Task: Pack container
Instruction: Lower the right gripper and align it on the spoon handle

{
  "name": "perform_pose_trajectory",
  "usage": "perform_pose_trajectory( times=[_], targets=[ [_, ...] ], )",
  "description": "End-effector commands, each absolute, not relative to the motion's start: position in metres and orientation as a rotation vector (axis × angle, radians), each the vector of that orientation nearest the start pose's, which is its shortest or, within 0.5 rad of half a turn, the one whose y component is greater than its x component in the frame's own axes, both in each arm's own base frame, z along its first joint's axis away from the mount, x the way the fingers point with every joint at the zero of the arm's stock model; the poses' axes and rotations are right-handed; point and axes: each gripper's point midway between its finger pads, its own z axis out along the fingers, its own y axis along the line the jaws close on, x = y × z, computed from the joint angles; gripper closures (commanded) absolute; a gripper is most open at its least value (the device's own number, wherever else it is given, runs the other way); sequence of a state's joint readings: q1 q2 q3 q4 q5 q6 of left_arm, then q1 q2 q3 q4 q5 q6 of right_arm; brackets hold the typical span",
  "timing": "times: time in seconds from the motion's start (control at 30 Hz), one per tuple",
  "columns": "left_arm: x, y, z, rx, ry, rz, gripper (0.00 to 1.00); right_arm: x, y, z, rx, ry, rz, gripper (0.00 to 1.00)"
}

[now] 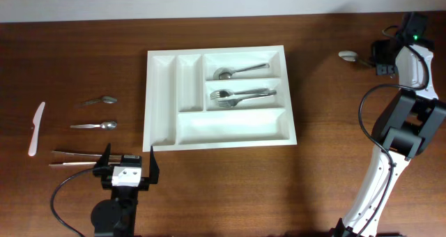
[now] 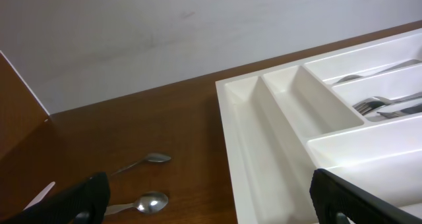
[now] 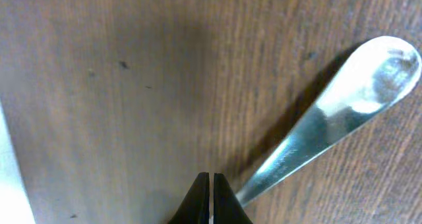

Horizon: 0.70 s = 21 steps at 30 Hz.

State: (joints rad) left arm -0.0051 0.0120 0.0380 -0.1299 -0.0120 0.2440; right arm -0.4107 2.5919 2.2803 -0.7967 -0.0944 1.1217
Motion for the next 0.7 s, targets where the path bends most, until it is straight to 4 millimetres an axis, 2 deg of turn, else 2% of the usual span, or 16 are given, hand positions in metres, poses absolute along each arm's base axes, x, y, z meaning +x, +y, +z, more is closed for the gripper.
perform_pose_trajectory(
  times=[0.0,0.13,0.37,0.53,0.67],
  targets=[
    [0.244,0.002,0.156,0.204,1.666,0.205,0.01,0.554,-0.225,0.000,1.880,2.009,0.301,0.96],
    [0.244,0.002,0.156,0.204,1.666,0.205,0.01,0.548,-0.222,-0.009,1.897,2.025,0.292,0.96],
    [0.244,0.002,0.156,0.204,1.666,0.205,0.01,0.548,-0.219,-0.010,1.893,2.044,0.310,0.96],
    [0.244,0.002,0.156,0.204,1.666,0.205,0.01,0.537,-0.211,-0.014,1.919,2.098,0.305,0.96],
    [0.244,0.002,0.156,0.204,1.666,0.205,0.01,0.536,-0.203,-0.015,1.802,2.217,0.326,0.96]
  ],
)
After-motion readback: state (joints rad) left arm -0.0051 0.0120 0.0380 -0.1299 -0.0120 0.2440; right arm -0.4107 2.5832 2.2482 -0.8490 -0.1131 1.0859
